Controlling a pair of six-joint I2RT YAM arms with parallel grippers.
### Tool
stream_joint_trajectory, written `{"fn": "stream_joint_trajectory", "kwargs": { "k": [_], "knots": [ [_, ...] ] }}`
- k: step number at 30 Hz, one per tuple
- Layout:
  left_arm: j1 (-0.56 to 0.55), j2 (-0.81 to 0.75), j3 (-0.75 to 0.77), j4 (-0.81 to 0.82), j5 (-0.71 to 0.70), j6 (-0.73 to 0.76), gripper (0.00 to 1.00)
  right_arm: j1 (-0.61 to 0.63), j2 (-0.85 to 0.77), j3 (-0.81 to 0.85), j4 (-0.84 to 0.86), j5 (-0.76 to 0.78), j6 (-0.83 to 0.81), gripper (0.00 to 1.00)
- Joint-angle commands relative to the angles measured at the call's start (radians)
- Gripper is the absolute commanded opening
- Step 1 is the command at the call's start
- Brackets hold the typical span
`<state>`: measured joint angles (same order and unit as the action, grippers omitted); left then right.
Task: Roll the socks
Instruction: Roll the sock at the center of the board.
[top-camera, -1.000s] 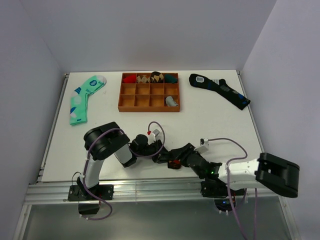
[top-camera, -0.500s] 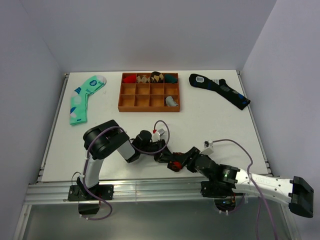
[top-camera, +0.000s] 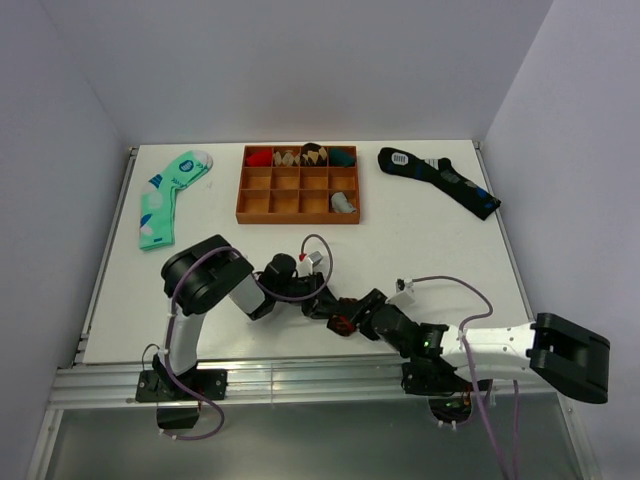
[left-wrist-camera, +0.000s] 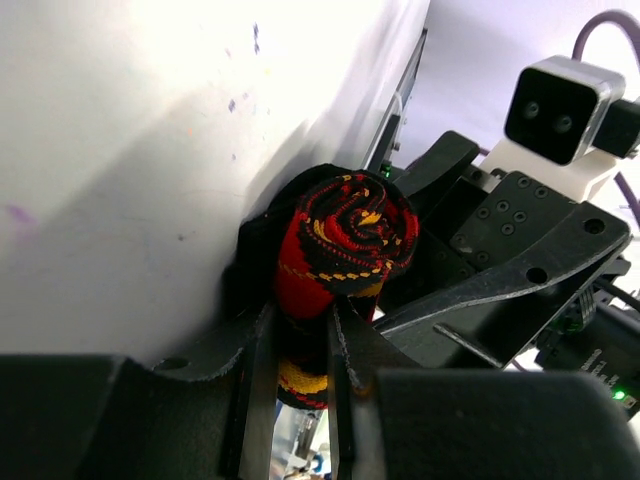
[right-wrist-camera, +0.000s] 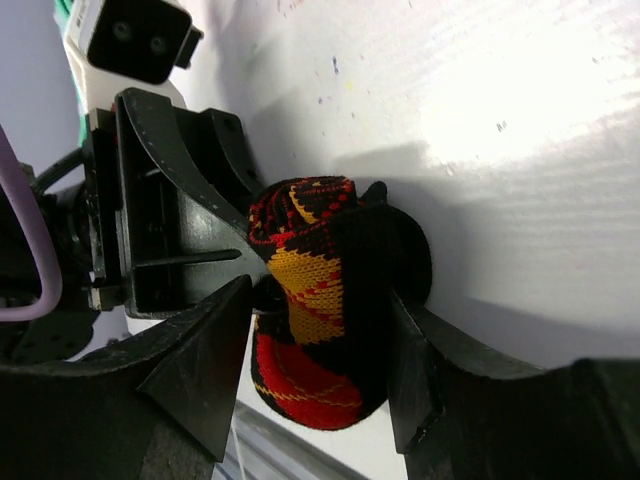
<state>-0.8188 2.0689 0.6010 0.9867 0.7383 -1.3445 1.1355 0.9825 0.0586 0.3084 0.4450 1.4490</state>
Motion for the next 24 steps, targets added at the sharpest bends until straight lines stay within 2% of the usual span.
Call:
{"fn": "stream_joint_trajectory", "kwargs": {
  "k": [1, 3, 7, 12, 15, 16, 17, 21, 24],
  "knots": [
    [-0.065, 0.137, -0.023, -0.342, -0.166, 0.081, 0.0, 0.024, 0.142, -0.258, 0.278, -0.169, 0.066, 0.59],
    [-0.072, 0.145, -0.018, -0.344, -0.163, 0.079, 0.0, 0.023, 0.18, -0.26, 0.331, -0.163, 0.067, 0.58],
    [-0.092, 0.163, -0.009, -0.332, -0.157, 0.067, 0.0, 0.026, 0.297, -0.29, 0.574, -0.152, 0.077, 0.56],
    [-0.115, 0.2, -0.003, -0.313, -0.142, 0.056, 0.0, 0.027, 0.473, -0.266, 0.725, -0.157, 0.065, 0.54],
    [-0.125, 0.215, -0.006, -0.289, -0.132, 0.047, 0.0, 0.027, 0.631, -0.292, 0.901, -0.155, 0.082, 0.51],
    [-0.126, 0.221, -0.007, -0.281, -0.129, 0.045, 0.0, 0.027, 0.677, -0.302, 1.02, -0.157, 0.085, 0.5],
    [-0.126, 0.223, -0.006, -0.281, -0.128, 0.048, 0.0, 0.027, 0.709, -0.299, 1.043, -0.169, 0.085, 0.49],
    [-0.128, 0.226, 0.0, -0.276, -0.119, 0.048, 0.0, 0.03, 0.56, -0.302, 0.924, -0.138, 0.062, 0.44],
    [-0.128, 0.22, 0.0, -0.279, -0.114, 0.053, 0.0, 0.03, 0.519, -0.283, 0.833, -0.137, 0.047, 0.33]
  ]
}}
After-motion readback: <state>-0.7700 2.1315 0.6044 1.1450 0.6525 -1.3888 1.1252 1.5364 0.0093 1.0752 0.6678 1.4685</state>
